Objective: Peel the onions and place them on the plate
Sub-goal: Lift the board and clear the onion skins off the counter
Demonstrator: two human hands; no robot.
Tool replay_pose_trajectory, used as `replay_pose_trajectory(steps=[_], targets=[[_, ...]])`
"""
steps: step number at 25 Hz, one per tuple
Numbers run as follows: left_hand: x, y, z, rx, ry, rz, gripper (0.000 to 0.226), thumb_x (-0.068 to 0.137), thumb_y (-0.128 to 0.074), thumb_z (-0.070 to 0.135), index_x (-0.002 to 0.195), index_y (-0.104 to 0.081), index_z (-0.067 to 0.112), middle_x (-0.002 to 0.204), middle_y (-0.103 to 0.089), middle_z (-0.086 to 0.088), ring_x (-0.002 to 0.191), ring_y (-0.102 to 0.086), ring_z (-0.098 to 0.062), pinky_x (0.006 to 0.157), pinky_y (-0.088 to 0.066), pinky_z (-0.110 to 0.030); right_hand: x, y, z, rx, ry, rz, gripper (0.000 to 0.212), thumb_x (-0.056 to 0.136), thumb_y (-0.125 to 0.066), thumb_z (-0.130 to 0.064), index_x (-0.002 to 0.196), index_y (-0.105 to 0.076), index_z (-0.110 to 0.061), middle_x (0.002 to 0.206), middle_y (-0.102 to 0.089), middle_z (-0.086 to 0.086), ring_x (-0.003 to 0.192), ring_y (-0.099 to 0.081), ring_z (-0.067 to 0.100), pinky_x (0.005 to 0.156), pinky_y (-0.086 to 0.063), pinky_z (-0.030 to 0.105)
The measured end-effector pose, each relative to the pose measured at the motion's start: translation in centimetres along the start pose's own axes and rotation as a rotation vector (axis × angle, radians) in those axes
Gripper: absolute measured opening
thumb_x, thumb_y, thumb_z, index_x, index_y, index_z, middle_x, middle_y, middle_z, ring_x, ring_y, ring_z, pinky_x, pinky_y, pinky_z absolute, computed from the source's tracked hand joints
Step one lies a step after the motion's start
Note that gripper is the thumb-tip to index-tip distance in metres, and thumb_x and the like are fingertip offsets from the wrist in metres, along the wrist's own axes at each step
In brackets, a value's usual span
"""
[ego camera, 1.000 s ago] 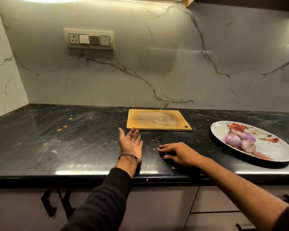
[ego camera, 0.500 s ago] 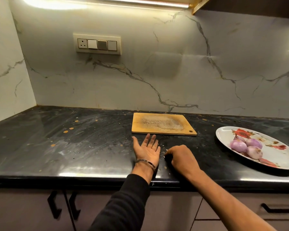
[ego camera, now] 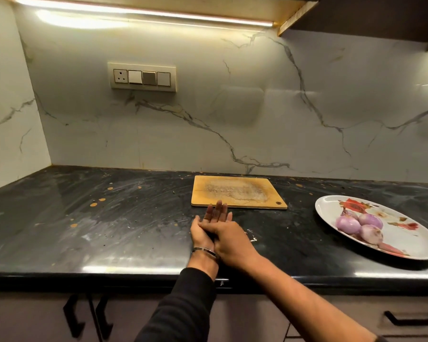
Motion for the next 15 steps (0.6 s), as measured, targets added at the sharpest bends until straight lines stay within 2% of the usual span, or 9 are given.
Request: replay_pose_trajectory(steps=[2, 3, 4, 6, 8, 9, 11, 13, 15], targets=[[0.2, 0.1, 0.6, -0.014, -0.007, -0.039, 0.044, 0.102, -0.025, 0.028, 0.093, -0.062, 0.006, 0.088, -0.074, -0.016, 0.083, -0.074, -0.031, 0.079, -0.060, -0.045, -0.3, -0.3, 0.2, 0.097, 0.030, -0.072, 0.047, 0.104, -0.043, -0.010, 0.150, -0.043, -0.022, 0.163, -0.026, 0.004, 0.153, -0.013, 0.017, 0.125, -0.004, 0.031], [0.2, 0.2, 0.7, -0.014, -0.002, -0.044, 0.042, 0.102, -0.025, 0.024, 0.093, -0.062, 0.006, 0.085, -0.074, -0.014, 0.078, -0.074, -0.028, 0.073, -0.062, -0.042, -0.6, -0.1, 0.2, 0.167, 0.036, -0.082, 0.049, 0.105, -0.041, -0.008, 0.152, -0.040, -0.022, 0.162, -0.028, 0.002, 0.152, -0.017, 0.016, 0.125, -0.007, 0.030], [0.4, 0.2, 0.7, -0.018, 0.006, -0.039, 0.041, 0.104, -0.026, 0.023, 0.095, -0.062, 0.006, 0.083, -0.075, -0.013, 0.076, -0.075, -0.026, 0.070, -0.062, -0.038, -0.9, 0.3, 0.3, 0.251, 0.023, -0.057, 0.048, 0.105, -0.041, -0.008, 0.151, -0.041, -0.022, 0.159, -0.036, 0.001, 0.148, -0.028, 0.013, 0.124, -0.017, 0.029], [0.6, 0.3, 0.6, -0.030, 0.009, -0.019, 0.040, 0.107, -0.030, 0.029, 0.100, -0.063, 0.007, 0.084, -0.075, -0.012, 0.076, -0.075, -0.023, 0.074, -0.061, -0.033, -1.3, 1.4, 0.9, 0.490, -0.030, 0.094, 0.043, 0.105, -0.043, -0.007, 0.145, -0.050, -0.022, 0.146, -0.053, -0.004, 0.134, -0.048, 0.003, 0.114, -0.037, 0.024], [0.5, 0.1, 0.7, -0.059, -0.022, -0.021, 0.048, 0.102, -0.038, 0.045, 0.102, -0.068, 0.007, 0.094, -0.076, -0.013, 0.087, -0.074, -0.025, 0.080, -0.061, -0.037, -1.4, 2.7, 2.7, 0.709, -0.163, 0.312, 0.036, 0.105, -0.043, -0.008, 0.133, -0.058, -0.023, 0.133, -0.063, -0.006, 0.122, -0.057, 0.001, 0.107, -0.046, 0.024], [0.4, 0.0, 0.8, -0.069, -0.026, -0.015, 0.057, 0.099, -0.039, 0.054, 0.102, -0.070, 0.006, 0.101, -0.074, -0.015, 0.096, -0.071, -0.028, 0.089, -0.057, -0.041, -1.5, 3.2, 4.0, 0.755, -0.262, 0.397, 0.032, 0.105, -0.043, -0.010, 0.127, -0.062, -0.024, 0.128, -0.065, -0.005, 0.118, -0.060, 0.004, 0.105, -0.047, 0.026], [0.2, -0.1, 1.0, -0.073, -0.003, 0.011, 0.070, 0.093, -0.035, 0.065, 0.110, -0.070, 0.006, 0.116, -0.070, -0.016, 0.113, -0.063, -0.033, 0.104, -0.045, -0.046, -2.0, 3.8, 7.4, 0.535, -0.457, 0.458, 0.030, 0.105, -0.043, -0.017, 0.128, -0.062, -0.024, 0.128, -0.066, 0.000, 0.117, -0.061, 0.013, 0.100, -0.047, 0.029], [0.2, 0.1, 1.4, -0.056, -0.004, 0.023, 0.070, 0.094, -0.032, 0.064, 0.121, -0.065, 0.008, 0.127, -0.065, -0.014, 0.122, -0.058, -0.033, 0.110, -0.039, -0.046, -2.6, 2.9, 10.4, 0.121, -0.596, 0.246, 0.043, 0.104, -0.042, -0.028, 0.146, -0.046, -0.016, 0.147, -0.052, 0.008, 0.134, -0.049, 0.025, 0.109, -0.039, 0.037], [0.2, 0.3, 1.9, -0.056, -0.007, 0.001, 0.068, 0.095, -0.032, 0.061, 0.126, -0.062, 0.007, 0.130, -0.064, -0.013, 0.124, -0.058, -0.031, 0.108, -0.041, -0.046, -2.1, 0.8, 12.0, -0.115, -0.630, 0.051, 0.060, 0.105, -0.034, -0.041, 0.155, -0.028, -0.009, 0.162, -0.029, 0.010, 0.151, -0.023, 0.027, 0.121, -0.018, 0.043]])
Point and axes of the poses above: each hand's wrist, its own x-axis towards the middle knuckle, its own y-axis out of the back of the hand, z = x × y, the point moved 3 cm from there along x, towards the middle knuckle
